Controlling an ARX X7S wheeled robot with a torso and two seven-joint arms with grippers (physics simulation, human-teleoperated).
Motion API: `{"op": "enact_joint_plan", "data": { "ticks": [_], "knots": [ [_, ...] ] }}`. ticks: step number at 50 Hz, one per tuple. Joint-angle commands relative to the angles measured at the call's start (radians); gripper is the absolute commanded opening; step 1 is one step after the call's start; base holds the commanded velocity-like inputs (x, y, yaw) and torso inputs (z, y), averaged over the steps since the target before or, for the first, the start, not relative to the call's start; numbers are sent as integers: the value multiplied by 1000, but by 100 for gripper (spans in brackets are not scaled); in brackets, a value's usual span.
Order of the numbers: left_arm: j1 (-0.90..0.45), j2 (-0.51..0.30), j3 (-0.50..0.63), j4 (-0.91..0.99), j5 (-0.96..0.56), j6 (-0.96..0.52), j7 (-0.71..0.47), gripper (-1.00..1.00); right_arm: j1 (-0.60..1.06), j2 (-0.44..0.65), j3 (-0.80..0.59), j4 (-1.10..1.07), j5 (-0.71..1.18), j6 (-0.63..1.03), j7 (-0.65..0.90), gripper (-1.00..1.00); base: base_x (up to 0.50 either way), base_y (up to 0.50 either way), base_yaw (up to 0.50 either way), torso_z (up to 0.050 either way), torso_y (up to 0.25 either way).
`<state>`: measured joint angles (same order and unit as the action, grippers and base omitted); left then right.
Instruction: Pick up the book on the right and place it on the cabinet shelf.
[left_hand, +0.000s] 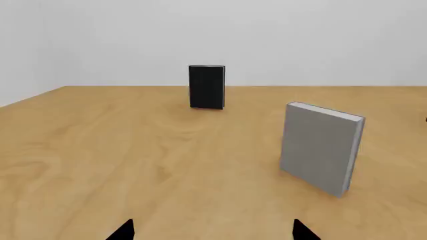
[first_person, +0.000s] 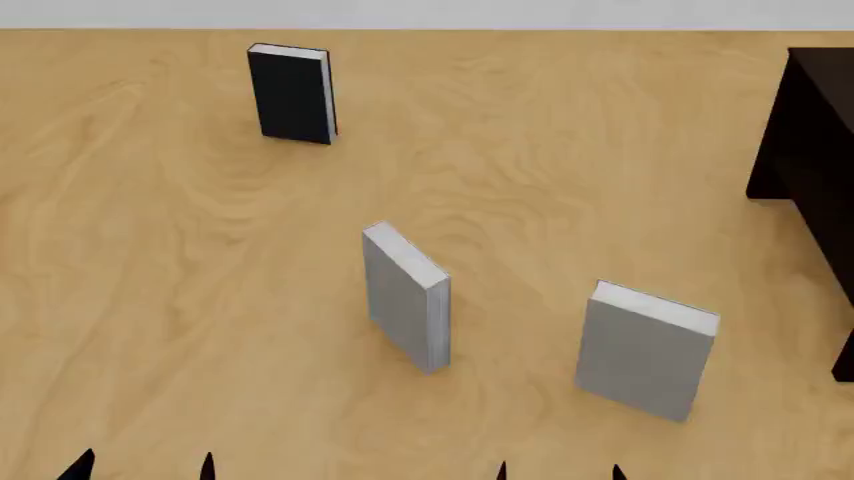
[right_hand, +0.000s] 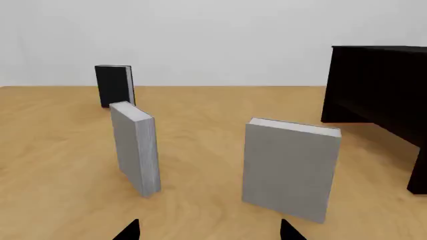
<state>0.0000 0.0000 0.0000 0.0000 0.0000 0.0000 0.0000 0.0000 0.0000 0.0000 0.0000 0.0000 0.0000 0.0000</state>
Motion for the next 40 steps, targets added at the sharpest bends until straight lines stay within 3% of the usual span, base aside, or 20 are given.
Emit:
{"op": "enact_joint_plan", "data": {
  "ticks": [1, 2, 15, 18, 26, 35, 40],
  "knots": [
    [-43, -150, 300, 0, -266, 53, -300, 100, 0, 9, 0, 0, 9, 0, 13, 100, 0, 0, -3, 50, 0],
    [-40, -271, 326, 3, -290, 45, -300, 100, -4, 9, -8, -8, 21, -1, 11, 100, 0, 0, 0, 50, 0],
    [-46, -281, 343, 26, -281, 44, -294, 100, 6, 51, -42, -25, 49, -7, 81, 100, 0, 0, 0, 50, 0],
    [-86, -312, 324, 154, -280, -47, -335, 100, 49, 76, -31, -250, 66, 170, 91, 100, 0, 0, 0, 50, 0],
    [-161, -352, 287, 359, -347, -204, -372, 100, 143, 100, -45, -403, 84, 334, 97, 100, 0, 0, 0, 50, 0],
    [-212, -391, 296, 472, -301, -298, -422, 100, 162, 127, -29, -494, 117, 388, 101, 100, 0, 0, 0, 50, 0],
    [-204, -413, 297, 491, -288, -301, -423, 100, 145, 145, -35, -526, 126, 395, 92, 100, 420, -78, 0, 50, 0]
  ]
}}
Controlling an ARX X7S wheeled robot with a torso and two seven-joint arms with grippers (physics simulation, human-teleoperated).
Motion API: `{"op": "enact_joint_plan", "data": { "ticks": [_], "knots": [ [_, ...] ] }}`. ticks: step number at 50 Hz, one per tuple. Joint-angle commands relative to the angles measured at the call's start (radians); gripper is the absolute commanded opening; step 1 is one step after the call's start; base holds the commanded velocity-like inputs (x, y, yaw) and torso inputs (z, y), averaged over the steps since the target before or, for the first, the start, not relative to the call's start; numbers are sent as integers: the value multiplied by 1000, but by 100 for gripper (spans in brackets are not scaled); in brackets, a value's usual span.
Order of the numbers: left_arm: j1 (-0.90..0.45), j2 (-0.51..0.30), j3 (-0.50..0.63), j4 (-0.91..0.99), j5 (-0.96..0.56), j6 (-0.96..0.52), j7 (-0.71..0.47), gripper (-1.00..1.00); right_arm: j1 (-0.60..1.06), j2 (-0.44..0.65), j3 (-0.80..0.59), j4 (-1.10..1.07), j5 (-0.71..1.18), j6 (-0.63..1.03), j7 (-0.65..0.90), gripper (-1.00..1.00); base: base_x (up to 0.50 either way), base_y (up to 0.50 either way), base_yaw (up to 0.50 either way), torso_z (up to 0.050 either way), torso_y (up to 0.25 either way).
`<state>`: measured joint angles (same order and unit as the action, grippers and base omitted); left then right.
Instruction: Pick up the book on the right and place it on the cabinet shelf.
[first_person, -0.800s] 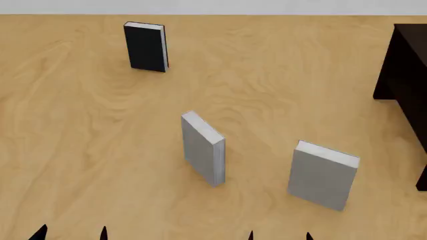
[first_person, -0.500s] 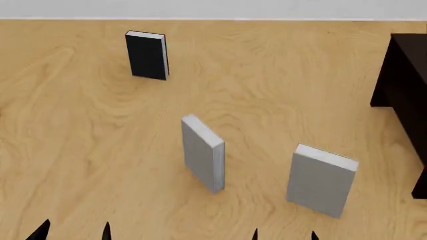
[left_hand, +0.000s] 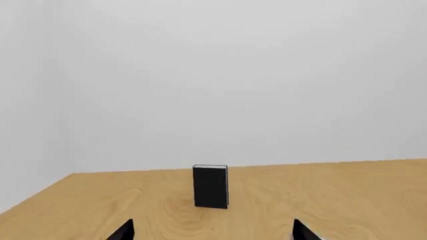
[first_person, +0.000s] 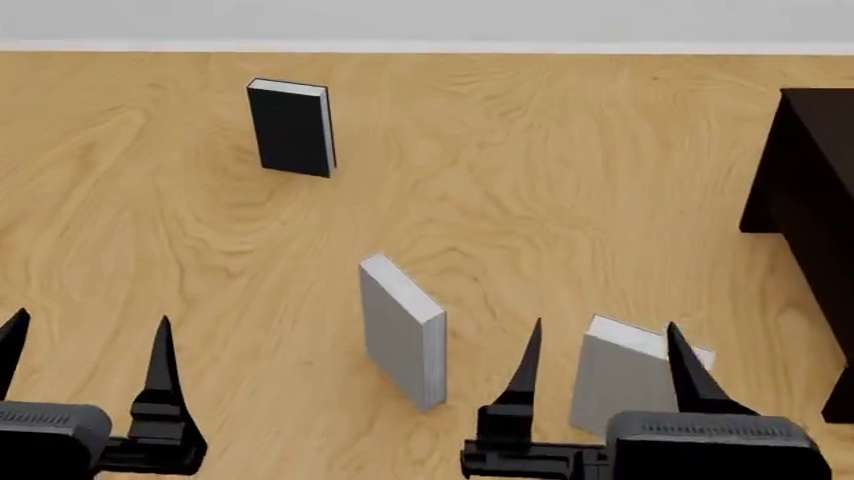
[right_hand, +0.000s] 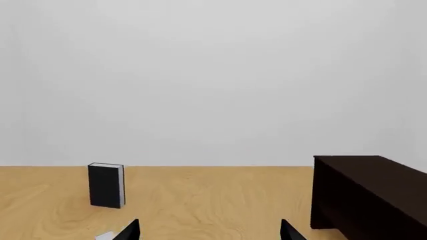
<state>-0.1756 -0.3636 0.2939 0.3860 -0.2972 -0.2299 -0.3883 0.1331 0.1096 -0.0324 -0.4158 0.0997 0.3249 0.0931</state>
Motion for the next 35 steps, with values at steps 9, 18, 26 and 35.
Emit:
{"op": "enact_joint_plan", "data": {
  "ticks": [9, 18, 26, 35],
  "knots": [
    [-7, -57, 15, 138, 49, -79, -65, 100, -3, 48, 7, -152, 67, 86, -10, 100, 500, -151, 0, 43, 0],
    [-11, -54, 13, 127, 36, -70, -59, 100, -4, 55, 25, -165, 91, 91, -2, 100, 500, -202, 0, 0, 0],
    [-8, -58, 10, 132, 34, -79, -65, 100, -10, 63, 10, -180, 91, 85, 0, 100, 500, -213, 0, 0, 0],
    [-17, -62, 40, 130, 78, -95, -79, 100, -11, 62, 19, -176, 104, 86, 16, 100, 500, -217, 0, 0, 0]
  ]
}}
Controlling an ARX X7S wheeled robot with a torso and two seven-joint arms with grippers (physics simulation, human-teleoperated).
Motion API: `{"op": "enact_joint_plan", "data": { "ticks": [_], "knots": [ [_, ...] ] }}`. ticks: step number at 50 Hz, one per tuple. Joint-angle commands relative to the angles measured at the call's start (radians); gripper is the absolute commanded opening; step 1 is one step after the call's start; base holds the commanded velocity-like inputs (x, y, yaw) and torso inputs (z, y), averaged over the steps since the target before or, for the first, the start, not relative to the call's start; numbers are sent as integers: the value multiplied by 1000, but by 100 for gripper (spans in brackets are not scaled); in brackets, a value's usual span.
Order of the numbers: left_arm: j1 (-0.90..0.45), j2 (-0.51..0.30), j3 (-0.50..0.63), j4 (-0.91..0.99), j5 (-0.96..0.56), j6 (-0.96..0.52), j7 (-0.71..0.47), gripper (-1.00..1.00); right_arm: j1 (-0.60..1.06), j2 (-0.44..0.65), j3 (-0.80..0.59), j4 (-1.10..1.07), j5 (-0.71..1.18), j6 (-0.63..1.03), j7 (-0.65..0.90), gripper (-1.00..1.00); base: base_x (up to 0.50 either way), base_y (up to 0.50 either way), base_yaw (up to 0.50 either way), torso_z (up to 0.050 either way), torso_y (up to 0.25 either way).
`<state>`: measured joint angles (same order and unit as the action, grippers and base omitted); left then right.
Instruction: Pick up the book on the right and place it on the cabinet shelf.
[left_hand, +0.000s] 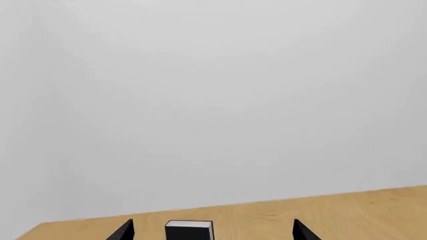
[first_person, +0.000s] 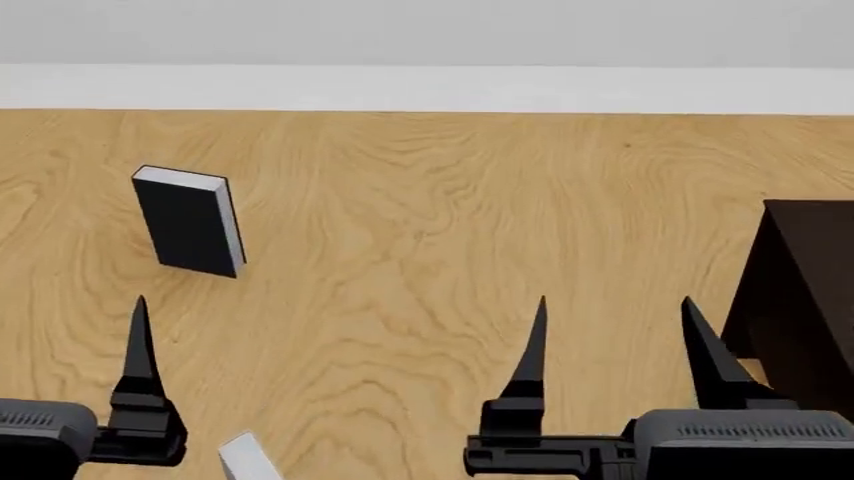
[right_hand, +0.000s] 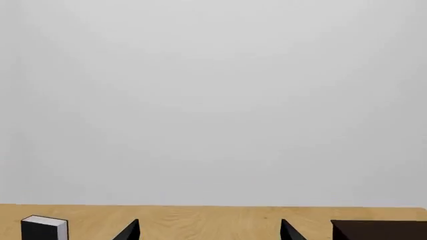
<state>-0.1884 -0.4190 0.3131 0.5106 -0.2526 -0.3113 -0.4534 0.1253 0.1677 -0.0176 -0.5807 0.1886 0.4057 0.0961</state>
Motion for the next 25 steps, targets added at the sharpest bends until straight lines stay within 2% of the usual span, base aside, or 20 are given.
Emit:
{"op": "enact_joint_plan", "data": {
  "ticks": [1, 5, 12, 16, 18, 22, 25],
  "knots": [
    [-5, -5, 18, 2, 32, -14, -16, 100, -3, 3, 2, -10, 6, 6, 21, 100, 500, -215, 0, 0, 0],
    [-8, -4, 13, -1, 26, -19, -19, 100, 16, 0, 4, -9, 16, 55, 38, 100, 108, -49, 0, 0, 4],
    [-13, -5, 21, -2, 34, -29, -24, 100, 16, 9, -15, 0, 2, 42, 43, 100, 0, 1, 0, 0, 0],
    [-14, -5, 27, -8, 46, -24, -27, 100, 21, 5, -6, -3, 26, 67, 47, 100, 468, 0, 0, 0, 0],
    [-14, -5, 27, -7, 46, -28, -30, 100, 23, 6, -5, -2, 33, 64, 43, 100, -41, 0, 0, 0, 0],
    [-5, -13, 12, 17, 37, -25, -33, 100, 33, 42, -40, -28, 41, 127, 17, 100, 4, 0, 0, 0, 3],
    [-1, -17, 4, 7, 28, 6, -22, 100, 117, 76, -48, -108, 73, 340, 30, 100, 0, 0, 0, 0, 0]
  ]
}}
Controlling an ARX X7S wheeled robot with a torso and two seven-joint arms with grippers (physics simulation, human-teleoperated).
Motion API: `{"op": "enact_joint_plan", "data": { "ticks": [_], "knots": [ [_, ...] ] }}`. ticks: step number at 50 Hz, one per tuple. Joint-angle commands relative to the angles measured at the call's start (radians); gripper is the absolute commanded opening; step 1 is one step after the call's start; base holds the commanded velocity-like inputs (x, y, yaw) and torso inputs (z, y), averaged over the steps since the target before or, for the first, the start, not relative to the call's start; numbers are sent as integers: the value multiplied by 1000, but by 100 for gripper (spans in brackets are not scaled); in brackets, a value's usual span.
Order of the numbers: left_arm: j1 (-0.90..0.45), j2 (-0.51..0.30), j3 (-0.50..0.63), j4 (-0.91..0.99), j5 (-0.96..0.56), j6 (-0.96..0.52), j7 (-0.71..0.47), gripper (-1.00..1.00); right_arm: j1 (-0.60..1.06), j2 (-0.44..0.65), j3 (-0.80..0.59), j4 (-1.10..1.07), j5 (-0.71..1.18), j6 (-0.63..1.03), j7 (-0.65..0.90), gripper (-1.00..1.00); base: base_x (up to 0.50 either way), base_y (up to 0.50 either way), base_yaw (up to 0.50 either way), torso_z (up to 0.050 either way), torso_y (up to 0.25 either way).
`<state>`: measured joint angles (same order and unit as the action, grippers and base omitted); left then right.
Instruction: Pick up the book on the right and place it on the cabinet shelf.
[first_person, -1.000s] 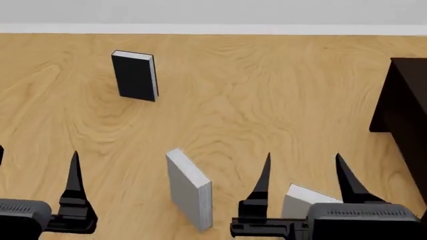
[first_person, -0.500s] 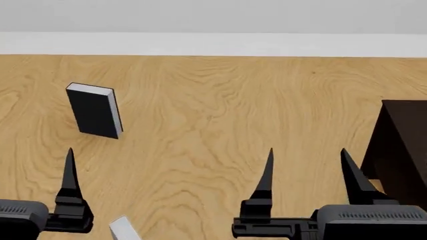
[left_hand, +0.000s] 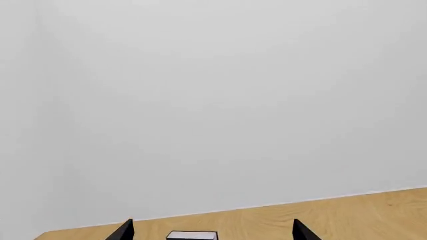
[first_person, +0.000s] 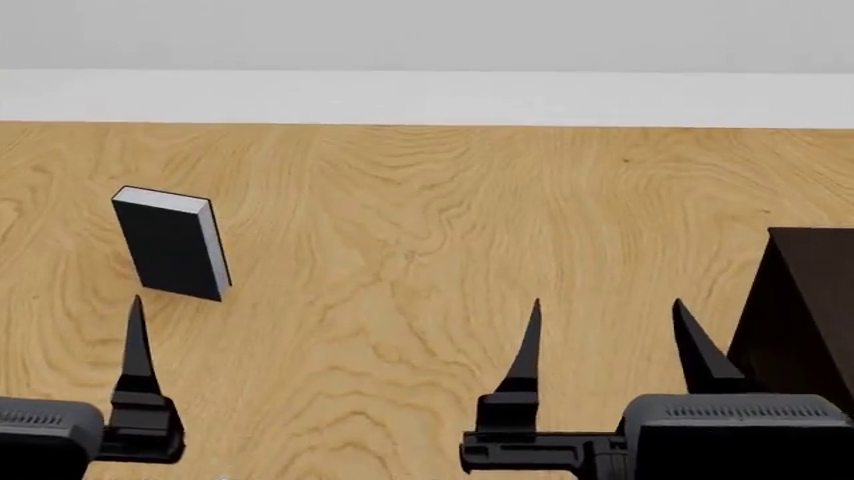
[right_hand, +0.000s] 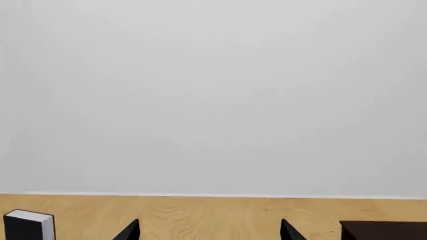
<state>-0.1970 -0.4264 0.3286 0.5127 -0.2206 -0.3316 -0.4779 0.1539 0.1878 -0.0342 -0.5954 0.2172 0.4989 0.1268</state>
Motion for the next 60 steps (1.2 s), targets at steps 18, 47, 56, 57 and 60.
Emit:
{"op": "enact_joint_plan", "data": {
  "ticks": [18, 47, 56, 57, 60],
  "knots": [
    [18, -36, 4, 30, 2, 29, 20, 100, 540, 202, -3, -304, 277, 1048, -170, 100, 0, 0, 0, 0, 0],
    [48, -83, 5, 103, -14, 14, 37, 100, 759, 595, -272, -44, 1643, 1005, 654, 100, 0, 0, 0, 0, 0],
    [37, -80, 26, 90, -6, 9, 46, 100, 771, 645, -345, -16, 1704, 995, 674, 100, 0, 0, 0, 0, 0],
    [37, -81, 28, 92, -4, 7, 46, 100, 775, 649, -355, -15, 1714, 988, 685, 100, 0, 0, 0, 0, 0],
    [39, -84, 32, 93, -2, 8, 49, 100, 770, 659, -377, -20, 1723, 986, 695, 100, 0, 0, 0, 0, 0]
  ]
}}
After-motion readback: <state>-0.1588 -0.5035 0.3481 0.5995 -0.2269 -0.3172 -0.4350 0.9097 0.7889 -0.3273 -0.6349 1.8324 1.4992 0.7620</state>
